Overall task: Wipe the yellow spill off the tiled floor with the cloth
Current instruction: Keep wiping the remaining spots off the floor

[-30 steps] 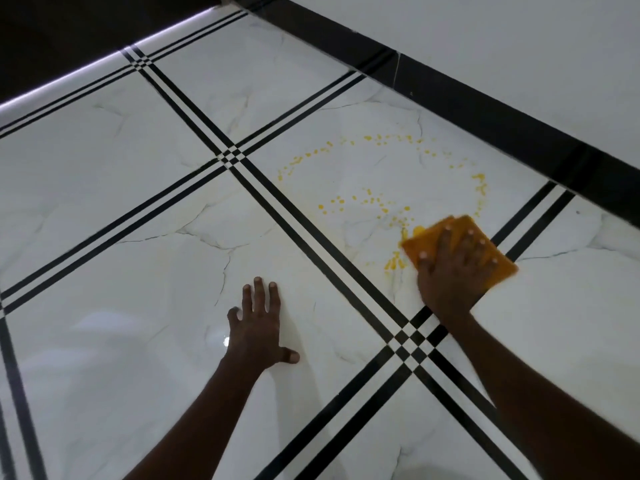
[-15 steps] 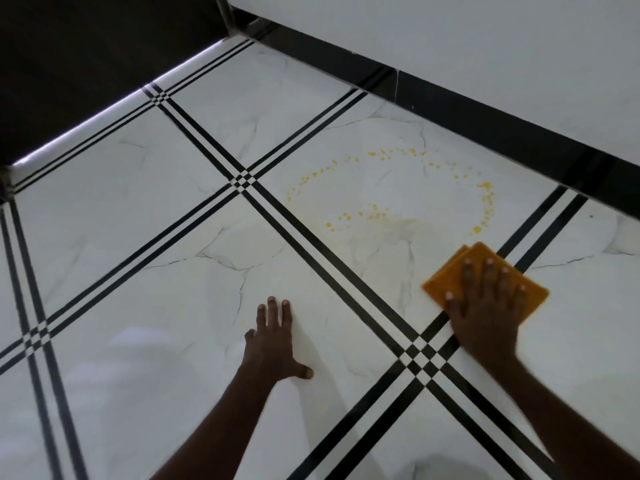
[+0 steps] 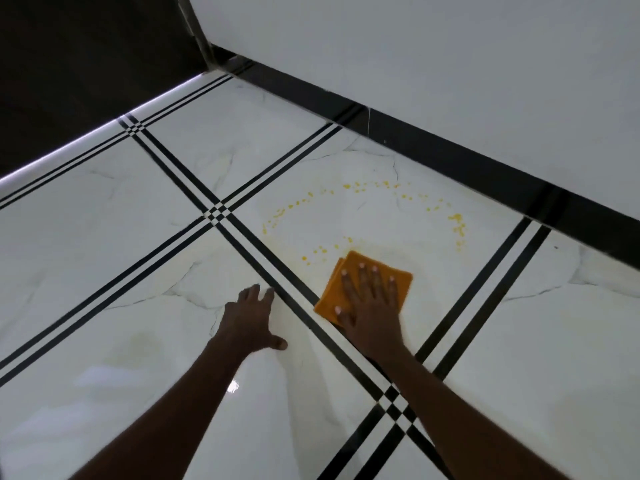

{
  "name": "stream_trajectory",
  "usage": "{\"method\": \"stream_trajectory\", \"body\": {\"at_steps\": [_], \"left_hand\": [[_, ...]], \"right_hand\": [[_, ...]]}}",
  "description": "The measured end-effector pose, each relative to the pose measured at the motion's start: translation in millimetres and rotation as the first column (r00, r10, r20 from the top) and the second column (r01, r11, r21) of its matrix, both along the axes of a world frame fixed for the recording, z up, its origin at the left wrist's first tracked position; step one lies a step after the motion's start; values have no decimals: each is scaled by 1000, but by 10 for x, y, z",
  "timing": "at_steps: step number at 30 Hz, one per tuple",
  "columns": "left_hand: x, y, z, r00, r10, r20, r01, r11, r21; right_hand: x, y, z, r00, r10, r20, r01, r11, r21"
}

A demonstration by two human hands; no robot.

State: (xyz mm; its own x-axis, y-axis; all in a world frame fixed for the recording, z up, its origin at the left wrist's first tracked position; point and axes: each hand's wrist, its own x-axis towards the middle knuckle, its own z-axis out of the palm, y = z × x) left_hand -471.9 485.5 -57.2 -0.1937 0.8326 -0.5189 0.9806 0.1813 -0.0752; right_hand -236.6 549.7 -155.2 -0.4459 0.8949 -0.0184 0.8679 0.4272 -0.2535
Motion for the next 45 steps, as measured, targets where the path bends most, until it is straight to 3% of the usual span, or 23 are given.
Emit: {"method": "stream_trajectory", "body": {"at_steps": [5, 7, 10, 12, 14, 16, 19, 21, 23, 27, 31, 34, 36, 38, 42, 45], "left_hand": [[-303, 472, -180, 999, 20, -29, -22, 999, -50], [-416, 612, -270, 998, 56, -35, -57, 997, -47], [-489, 775, -442, 993, 96, -67, -97, 995, -6], [-519, 802, -508, 993, 93, -73, -94, 995, -14], [-521, 774, -501, 993, 100, -65, -101, 995, -7], [-522, 766, -476, 992, 113, -61, -114, 993, -9], [-509, 751, -451, 988, 149, -36, -149, 989, -14], [-509, 757, -451, 988, 155, -27, -155, 988, -17], [-508, 761, -462, 988, 153, -25, -154, 988, -16], [-490, 781, -471, 989, 149, -12, -149, 989, -23], [-518, 764, -511, 988, 154, -4, -154, 988, -15], [-527, 751, -482, 985, 174, 24, -173, 985, -20], [-528, 748, -450, 983, 178, 41, -178, 984, -20], [-513, 759, -449, 983, 178, 38, -177, 984, -16], [-505, 771, -461, 977, 201, 70, -200, 980, -24], [-531, 763, -448, 977, 205, 66, -203, 979, -36]], "right_hand": [[1217, 78, -23, 948, -313, 62, 316, 948, -38], [1551, 521, -24, 880, -465, 90, 471, 880, -64], [1354, 1472, 37, 795, -606, 22, 605, 791, -93], [775, 1966, -13, 821, -571, 6, 569, 817, -96], [40, 2117, -153, 895, -445, -34, 446, 895, 0], [-602, 1881, -184, 968, -248, -21, 249, 964, 90], [-759, 1237, -8, 1000, -15, -7, 15, 1000, -2], [-327, 1030, 7, 997, -65, -30, 64, 997, -34], [200, 1132, -3, 976, -216, 37, 218, 974, -58], [357, 2284, 73, 892, -449, 53, 452, 891, -50], [-929, 2833, -5, 963, -267, 28, 269, 961, -62], [-1581, 2157, -48, 999, -43, -1, 43, 999, 33], [-1426, 1657, 6, 998, 55, -9, -55, 998, 7], [-864, 1388, -18, 1000, 15, -4, -15, 1000, 9], [170, 1647, 7, 963, -261, 67, 262, 965, -5], [-287, 2205, 51, 938, -345, 40, 346, 938, -13]]}}
